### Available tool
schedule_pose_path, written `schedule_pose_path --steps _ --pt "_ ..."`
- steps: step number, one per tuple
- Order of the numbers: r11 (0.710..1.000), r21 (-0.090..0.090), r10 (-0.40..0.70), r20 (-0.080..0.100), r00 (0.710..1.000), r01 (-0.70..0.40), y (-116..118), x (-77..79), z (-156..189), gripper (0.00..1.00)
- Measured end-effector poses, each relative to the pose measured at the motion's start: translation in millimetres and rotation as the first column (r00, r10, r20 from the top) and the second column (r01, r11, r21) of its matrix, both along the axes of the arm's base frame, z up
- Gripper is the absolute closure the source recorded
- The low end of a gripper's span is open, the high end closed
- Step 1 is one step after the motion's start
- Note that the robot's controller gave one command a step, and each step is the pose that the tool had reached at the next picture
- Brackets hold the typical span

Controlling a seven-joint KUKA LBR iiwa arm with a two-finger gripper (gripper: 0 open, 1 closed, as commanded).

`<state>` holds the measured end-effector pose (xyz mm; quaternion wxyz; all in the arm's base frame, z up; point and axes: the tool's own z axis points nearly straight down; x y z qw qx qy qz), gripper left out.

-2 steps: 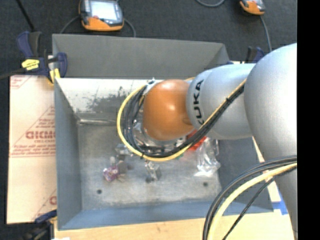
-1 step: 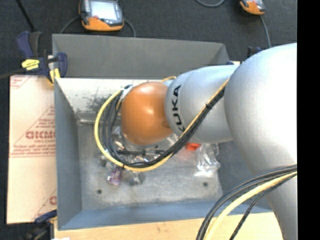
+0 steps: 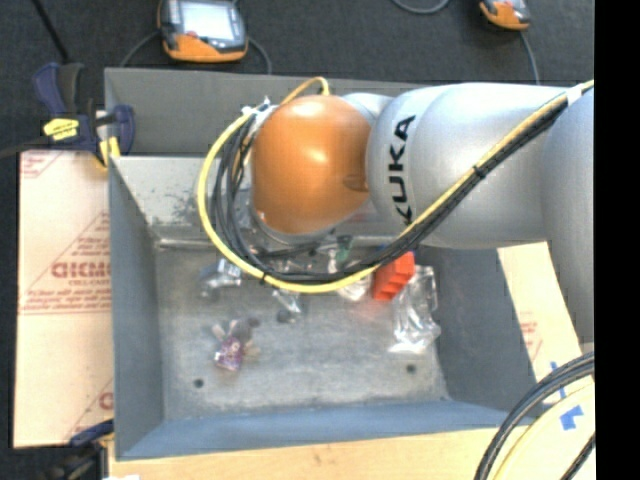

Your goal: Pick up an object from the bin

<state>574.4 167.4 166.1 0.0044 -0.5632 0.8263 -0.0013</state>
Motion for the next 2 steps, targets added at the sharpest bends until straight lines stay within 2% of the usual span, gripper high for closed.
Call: schedule_pose_path --steps 1,2 --pt "1.000 0.002 -0.003 -0.006 1.000 0.003 1.2 -1.7 -1.7 1.00" --pt "1.000 0.001 -0.004 -0.007 1.000 0.005 0.9 -1.7 -1.7 0.00"
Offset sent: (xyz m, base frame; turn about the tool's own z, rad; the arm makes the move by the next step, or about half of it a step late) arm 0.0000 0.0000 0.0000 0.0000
